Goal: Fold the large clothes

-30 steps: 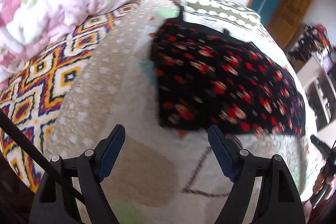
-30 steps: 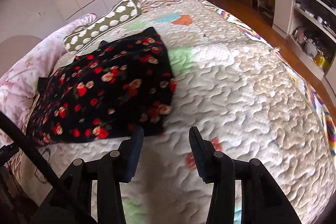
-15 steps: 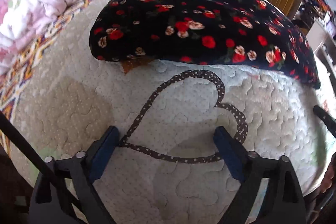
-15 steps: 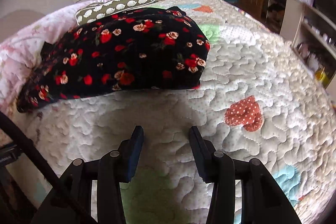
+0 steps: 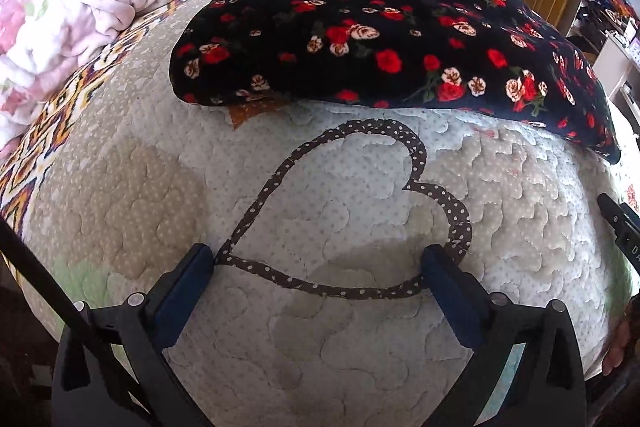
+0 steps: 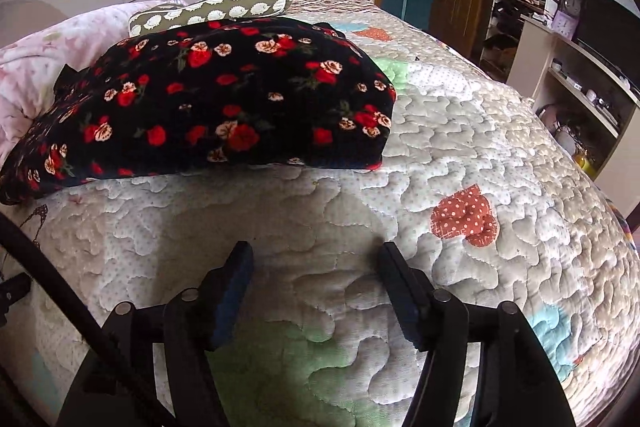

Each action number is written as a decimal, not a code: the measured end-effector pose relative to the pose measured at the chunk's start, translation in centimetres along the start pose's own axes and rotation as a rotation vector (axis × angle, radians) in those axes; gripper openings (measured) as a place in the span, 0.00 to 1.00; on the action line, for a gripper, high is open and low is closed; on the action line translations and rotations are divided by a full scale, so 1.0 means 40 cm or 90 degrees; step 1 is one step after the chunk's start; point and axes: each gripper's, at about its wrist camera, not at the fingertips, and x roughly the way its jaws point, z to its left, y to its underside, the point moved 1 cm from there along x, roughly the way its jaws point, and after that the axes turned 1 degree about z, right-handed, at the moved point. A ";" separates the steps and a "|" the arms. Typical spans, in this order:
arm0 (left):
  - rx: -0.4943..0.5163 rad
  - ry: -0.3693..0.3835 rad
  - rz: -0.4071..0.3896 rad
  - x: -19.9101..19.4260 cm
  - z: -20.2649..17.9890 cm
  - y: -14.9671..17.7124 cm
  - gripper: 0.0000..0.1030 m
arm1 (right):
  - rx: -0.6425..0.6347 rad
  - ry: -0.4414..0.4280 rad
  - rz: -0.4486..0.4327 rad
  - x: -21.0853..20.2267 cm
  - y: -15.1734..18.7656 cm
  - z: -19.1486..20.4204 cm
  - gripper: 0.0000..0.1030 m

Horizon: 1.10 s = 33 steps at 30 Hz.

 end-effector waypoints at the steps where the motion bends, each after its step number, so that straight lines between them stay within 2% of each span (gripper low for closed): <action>1: 0.001 -0.001 -0.001 0.000 0.001 0.004 1.00 | 0.004 -0.001 0.000 -0.001 0.001 -0.002 0.69; 4: 0.002 -0.006 -0.005 -0.001 -0.002 0.008 1.00 | 0.008 -0.003 0.009 0.002 0.002 -0.002 0.73; 9: 0.002 -0.006 -0.009 -0.004 -0.002 0.012 1.00 | 0.011 -0.025 0.042 0.011 -0.005 0.003 0.87; 13: 0.004 -0.006 -0.015 -0.006 -0.001 0.015 1.00 | 0.011 -0.013 0.056 0.013 -0.007 0.012 0.88; 22: 0.019 0.007 -0.016 -0.020 0.005 0.013 1.00 | -0.010 -0.013 0.037 0.011 0.006 0.020 0.91; 23: 0.014 0.028 -0.013 -0.035 0.009 0.006 0.95 | -0.011 -0.014 0.034 0.011 0.007 0.019 0.91; 24: 0.010 0.046 -0.015 -0.048 0.011 0.001 0.86 | -0.011 -0.015 0.029 0.010 0.009 0.018 0.91; 26: 0.010 0.093 -0.036 -0.102 0.008 -0.030 0.83 | -0.015 -0.015 0.017 0.007 0.016 0.020 0.91; 29: 0.039 0.103 -0.086 -0.167 -0.029 -0.106 0.83 | -0.018 -0.015 0.000 0.004 0.025 0.022 0.91; 33: 0.069 0.151 -0.087 -0.161 -0.110 -0.249 0.83 | -0.021 -0.018 -0.009 0.000 0.030 0.023 0.91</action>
